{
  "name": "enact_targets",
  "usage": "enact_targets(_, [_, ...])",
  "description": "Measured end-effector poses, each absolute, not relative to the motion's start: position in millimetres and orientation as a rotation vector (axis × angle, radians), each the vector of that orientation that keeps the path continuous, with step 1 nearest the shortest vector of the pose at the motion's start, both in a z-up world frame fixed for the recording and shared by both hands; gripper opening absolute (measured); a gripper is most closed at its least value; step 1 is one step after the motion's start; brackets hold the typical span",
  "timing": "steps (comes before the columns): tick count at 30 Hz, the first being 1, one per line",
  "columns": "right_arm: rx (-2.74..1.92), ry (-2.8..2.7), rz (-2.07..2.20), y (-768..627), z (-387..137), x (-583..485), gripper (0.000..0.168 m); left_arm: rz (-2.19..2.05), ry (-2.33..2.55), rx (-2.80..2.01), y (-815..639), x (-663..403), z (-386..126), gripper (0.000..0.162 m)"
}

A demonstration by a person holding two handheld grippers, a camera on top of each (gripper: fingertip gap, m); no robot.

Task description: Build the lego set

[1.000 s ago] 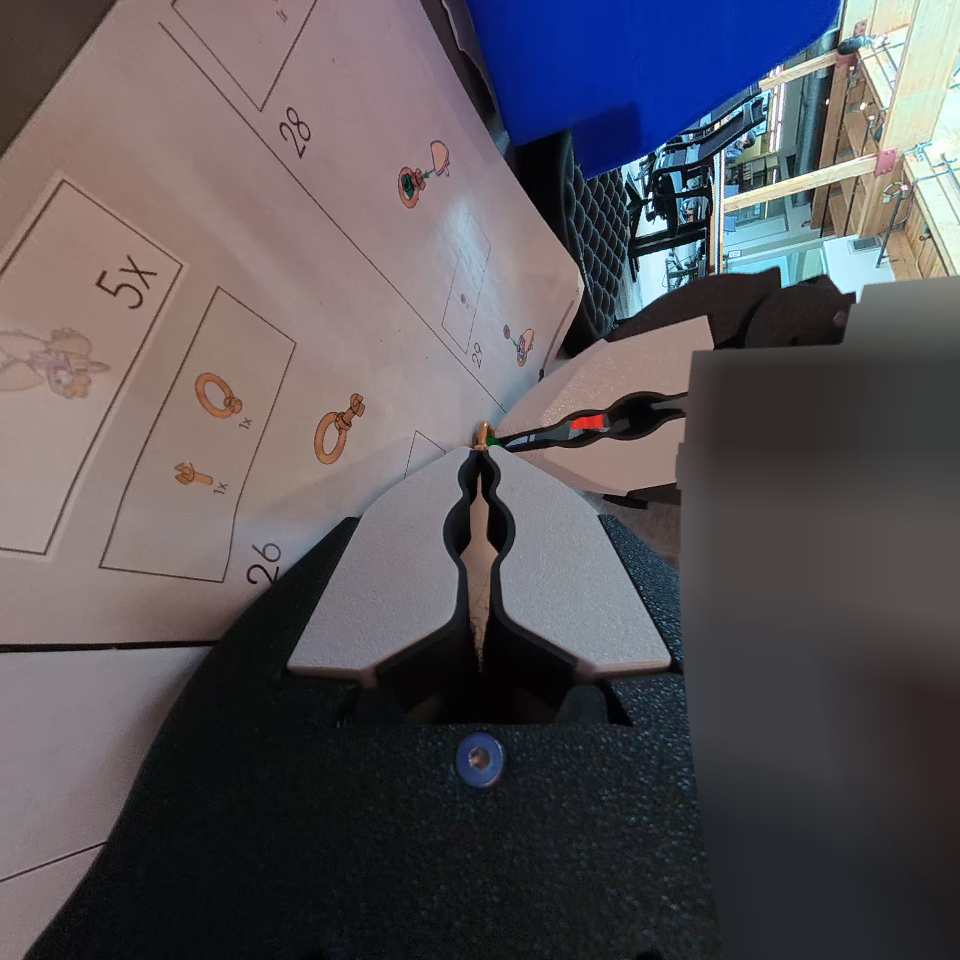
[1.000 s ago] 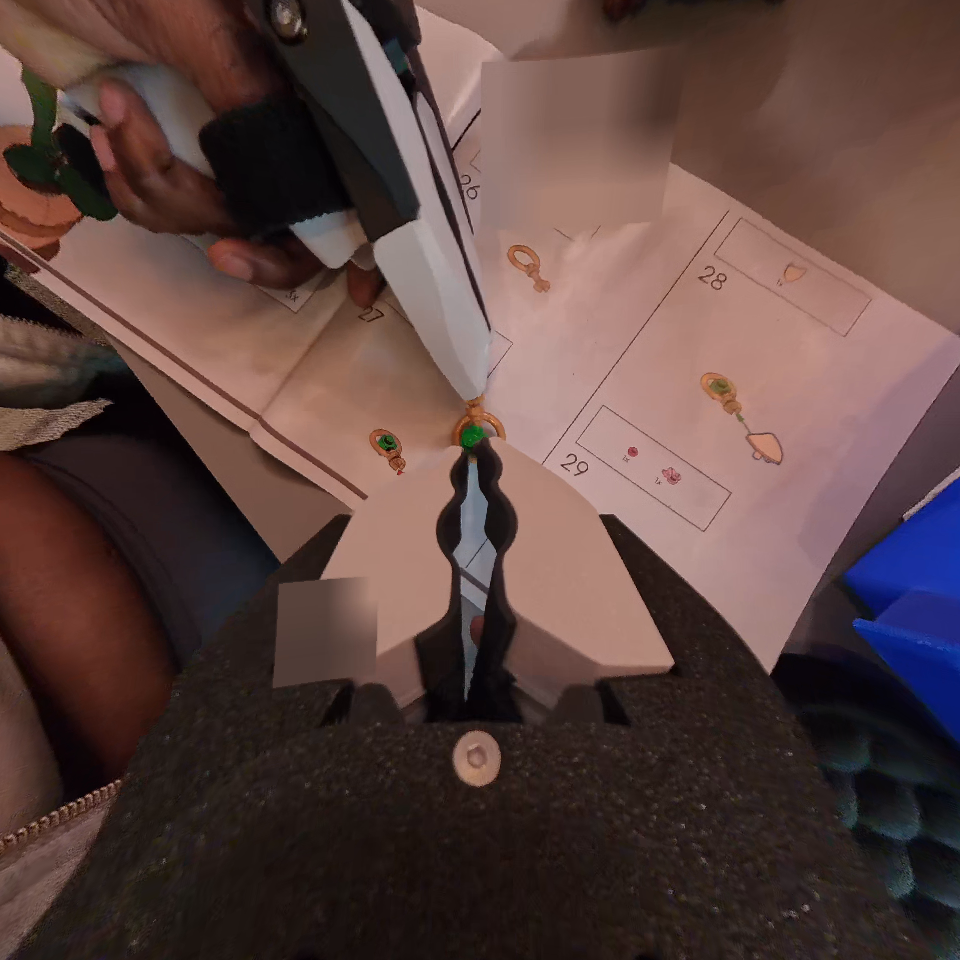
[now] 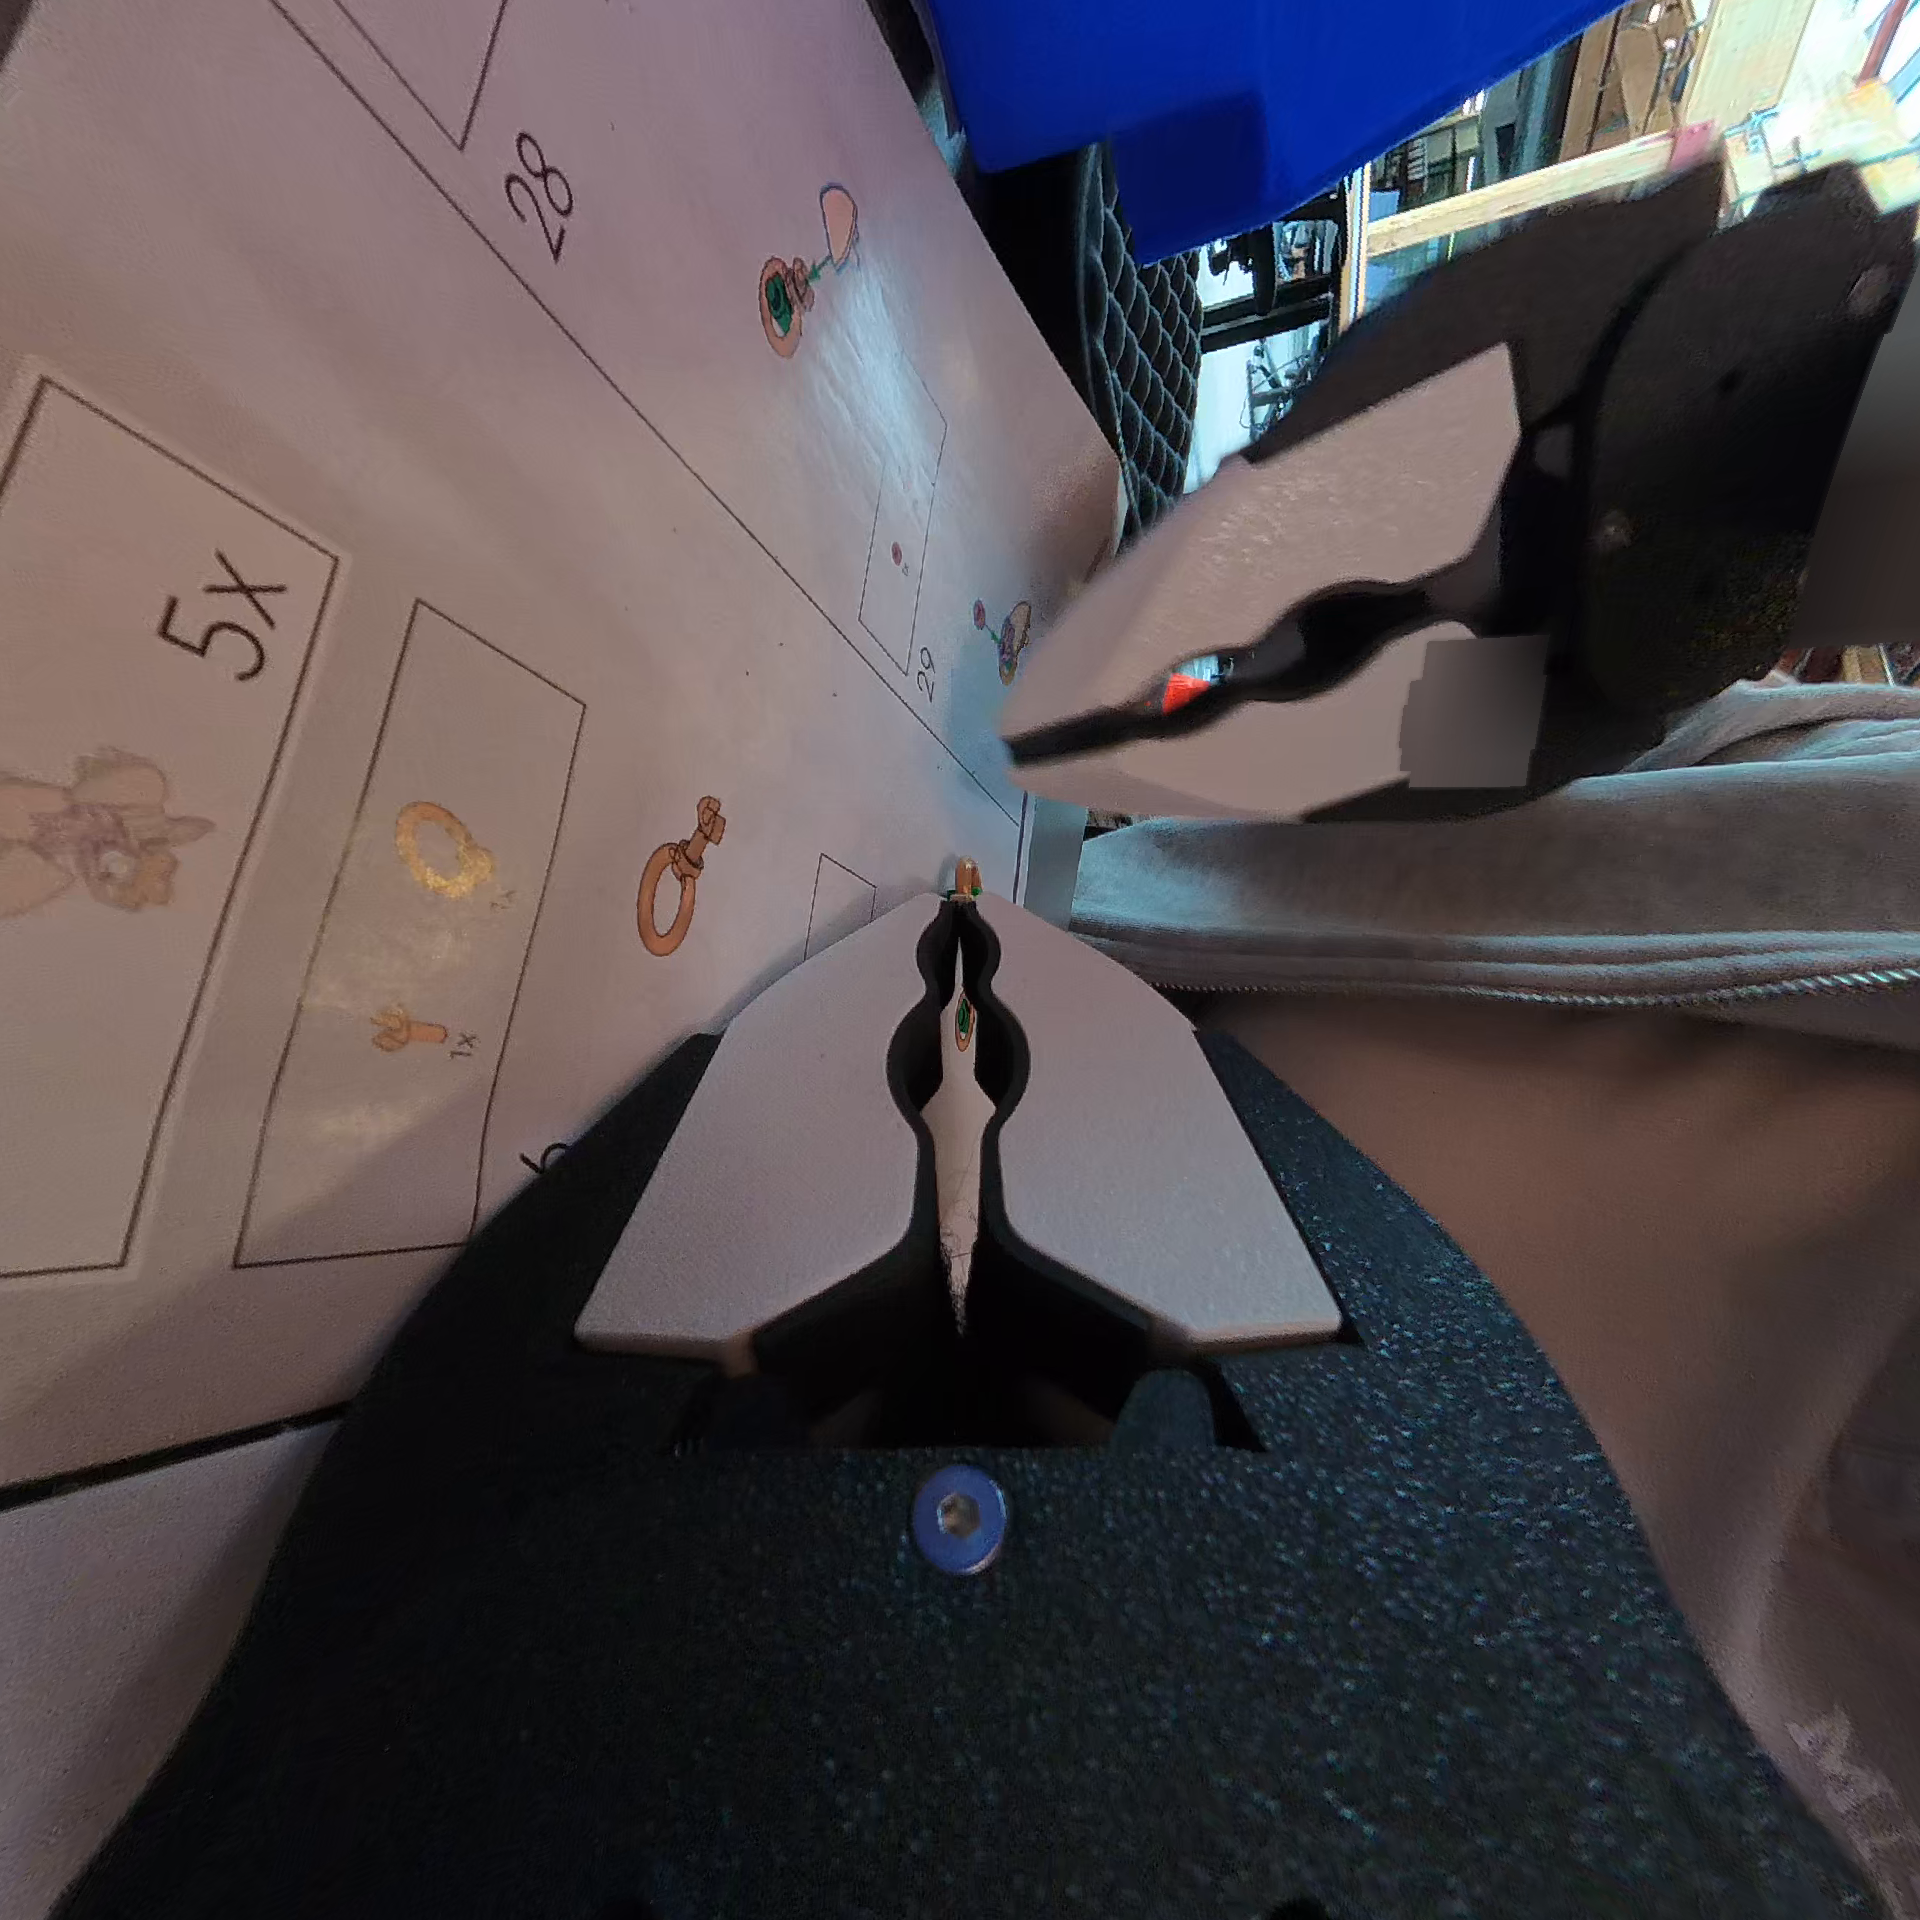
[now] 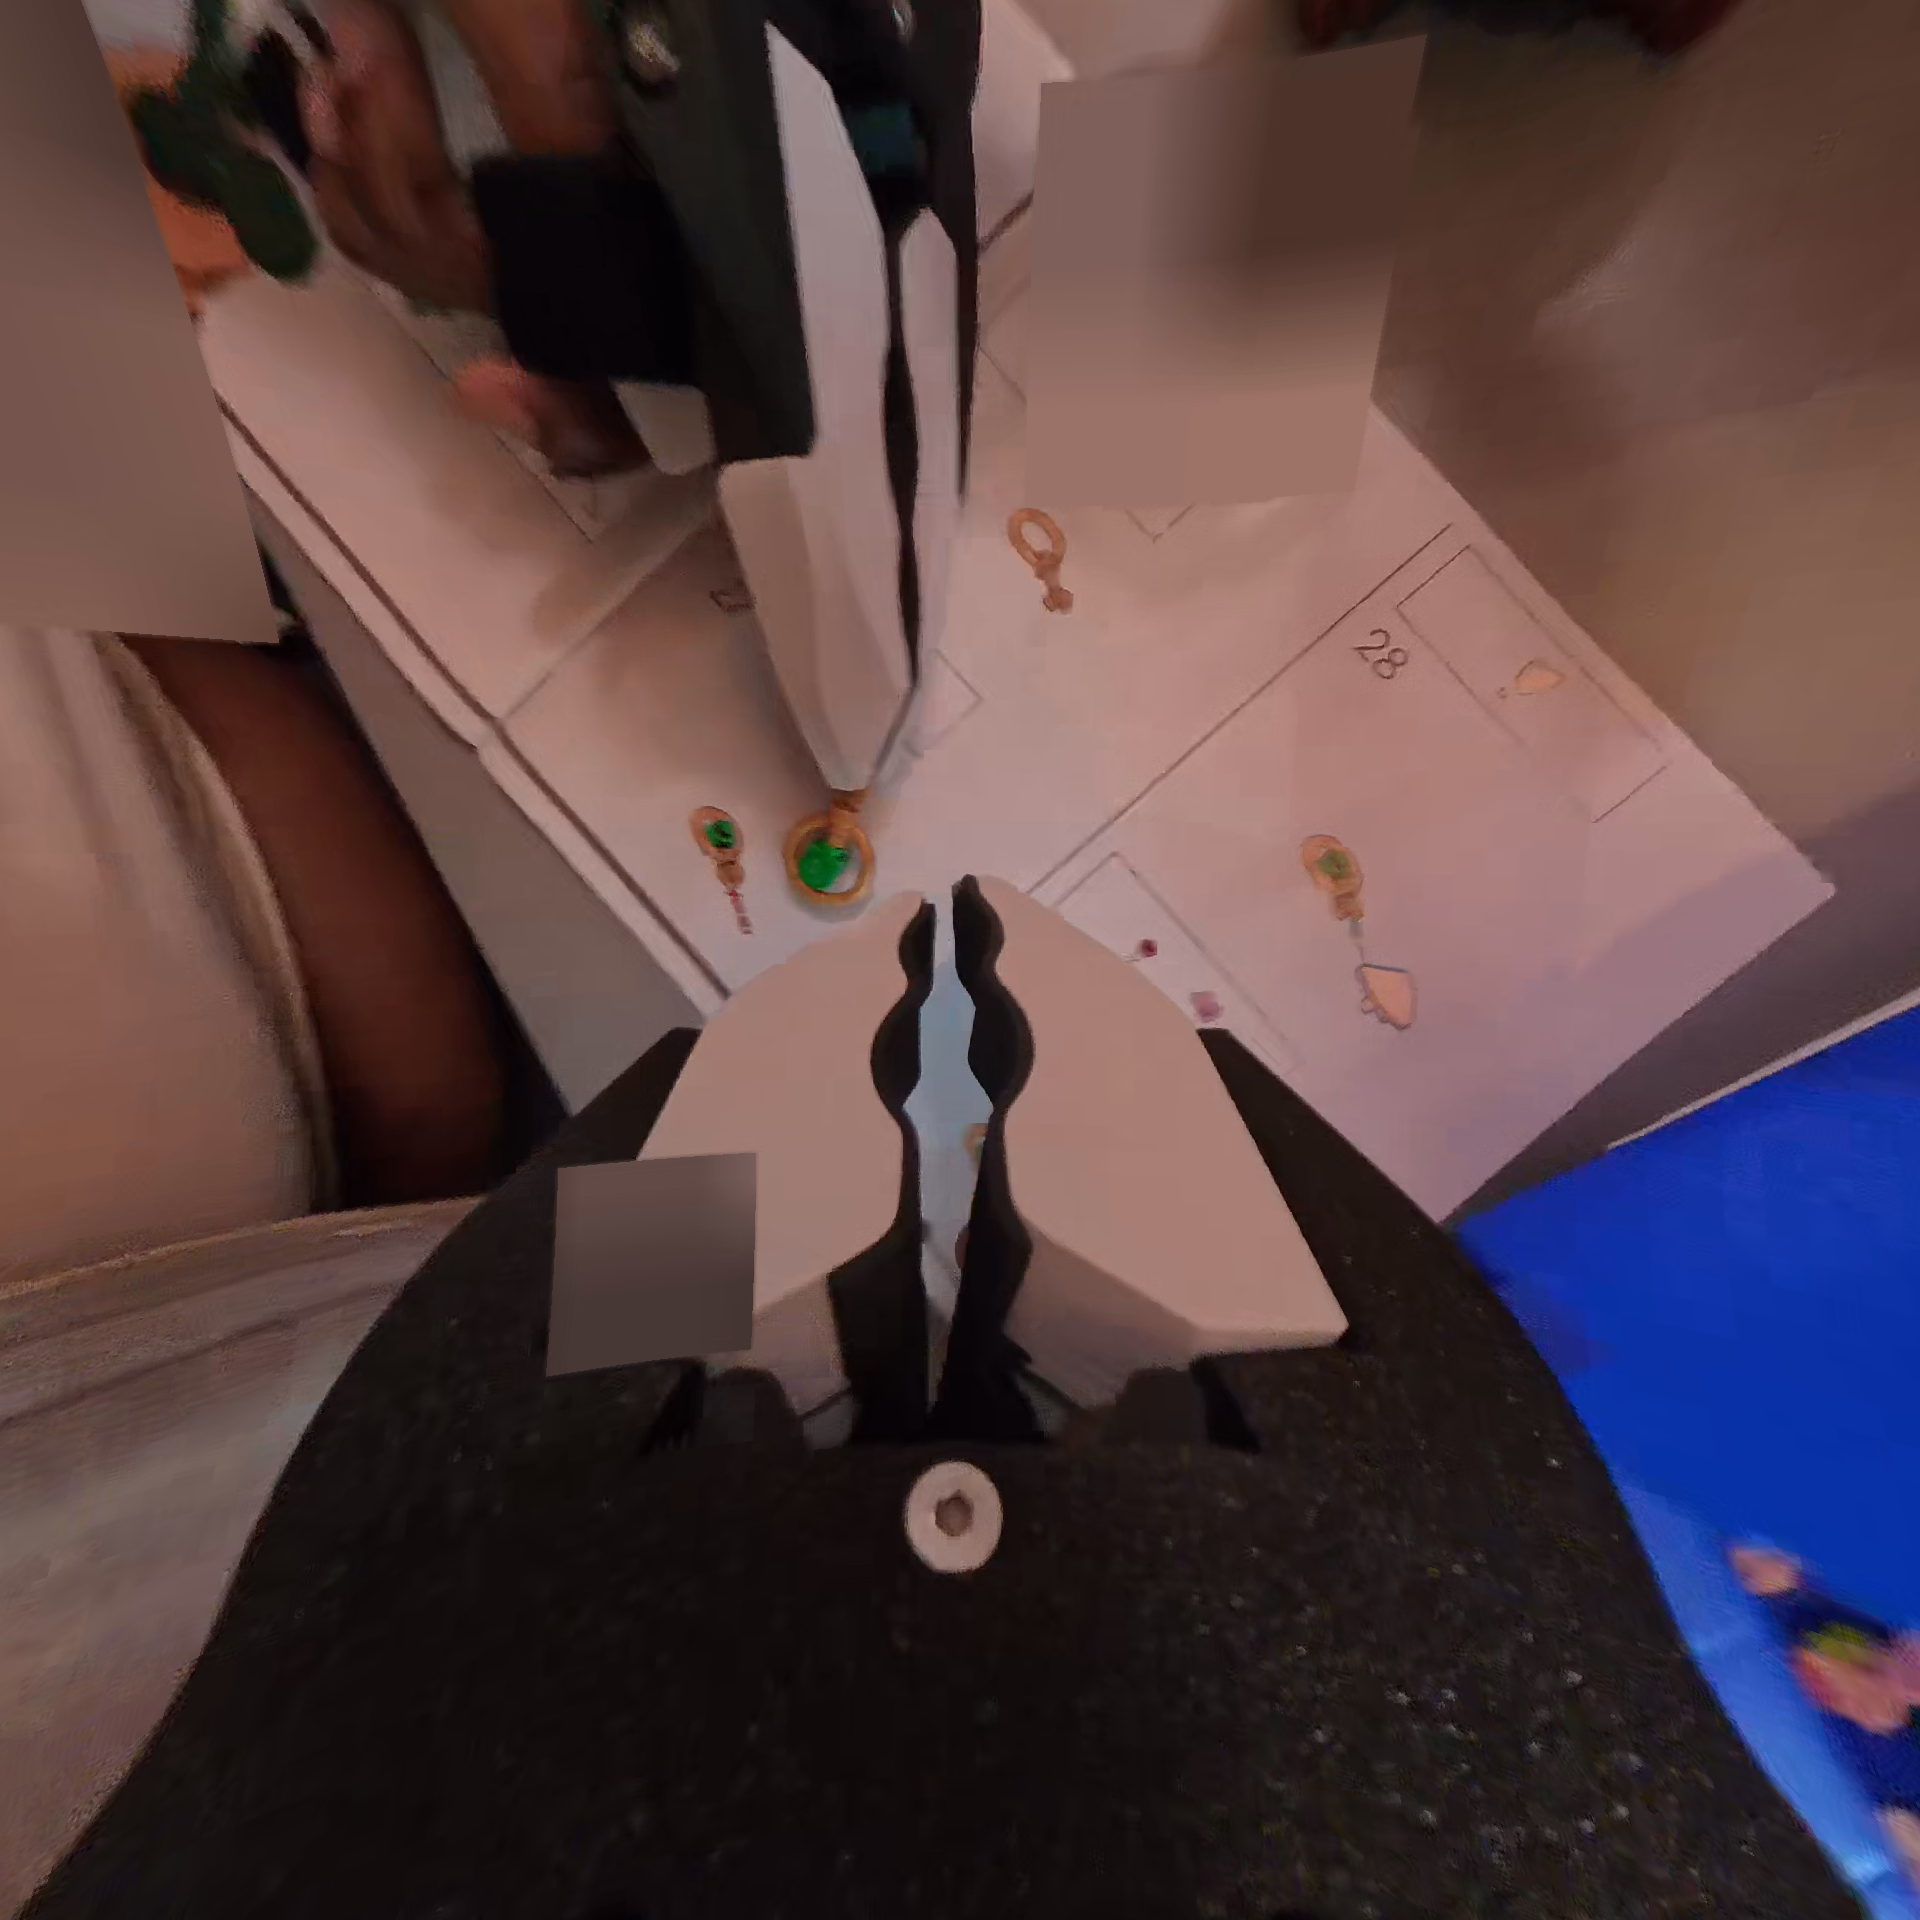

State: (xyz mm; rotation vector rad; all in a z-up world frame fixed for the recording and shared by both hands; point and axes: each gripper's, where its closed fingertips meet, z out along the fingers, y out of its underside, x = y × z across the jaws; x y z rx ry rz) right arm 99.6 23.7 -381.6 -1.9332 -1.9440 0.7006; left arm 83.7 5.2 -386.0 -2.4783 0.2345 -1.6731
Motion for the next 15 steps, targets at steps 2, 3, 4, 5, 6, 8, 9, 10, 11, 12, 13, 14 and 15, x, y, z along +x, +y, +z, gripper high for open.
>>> enact_targets(2, [-1.948,-1.861,0.823,7.0,-376.4,101.0,0.005,-1.669,0.238,-2.479,5.1,83.7,-386.2,0.000])
enact_targets(3, [-1.948,-1.825,0.865,-0.6,-376.3,101.2,0.005,-1.667,0.240,-2.480,5.0,83.7,-386.3,0.000])
enact_targets(4, [-1.944,-1.788,0.866,-3.6,-378.2,101.2,0.004,-1.670,0.243,-2.479,4.9,83.6,-386.2,0.000])
enact_targets(5, [-1.949,-1.750,0.846,-3.3,-381.8,101.7,0.003,-1.670,0.247,-2.480,4.8,83.6,-386.2,0.000])
enact_targets(6, [-1.961,-1.728,0.858,-6.1,-385.3,102.0,0.002,-1.669,0.253,-2.481,4.5,83.6,-386.3,0.000])
enact_targets(8, [-1.991,-1.687,0.913,-13.3,-389.2,100.3,0.001,-1.670,0.260,-2.481,4.3,83.6,-386.3,0.000])
enact_targets(9, [-1.990,-1.676,0.914,-14.0,-390.6,99.7,0.001,-1.671,0.264,-2.481,4.0,83.6,-386.4,0.000])
enact_targets(10, [-1.981,-1.661,0.909,-12.8,-390.8,98.5,0.001,-1.672,0.270,-2.483,3.8,83.6,-386.3,0.000])
enact_targets(11, [-1.968,-1.645,0.917,-12.0,-389.6,96.9,0.000,-1.674,0.274,-2.484,3.6,83.7,-386.4,0.000])
enact_targets(12, [-1.967,-1.633,0.933,-12.3,-388.8,95.4,0.000,-1.675,0.278,-2.485,3.4,83.7,-386.4,0.000])
enact_targets(13, [-1.979,-1.632,0.942,-13.0,-390.0,95.0,0.000,-1.677,0.282,-2.486,3.2,83.6,-386.4,0.000])
enact_targets(14, [-1.990,-1.638,0.944,-13.7,-392.1,95.0,0.000,-1.678,0.285,-2.487,3.1,83.7,-386.3,0.000])
enact_targets(15, [-1.989,-1.640,0.954,-14.4,-392.8,94.4,0.000,-1.679,0.287,-2.487,3.0,83.7,-386.3,0.000])
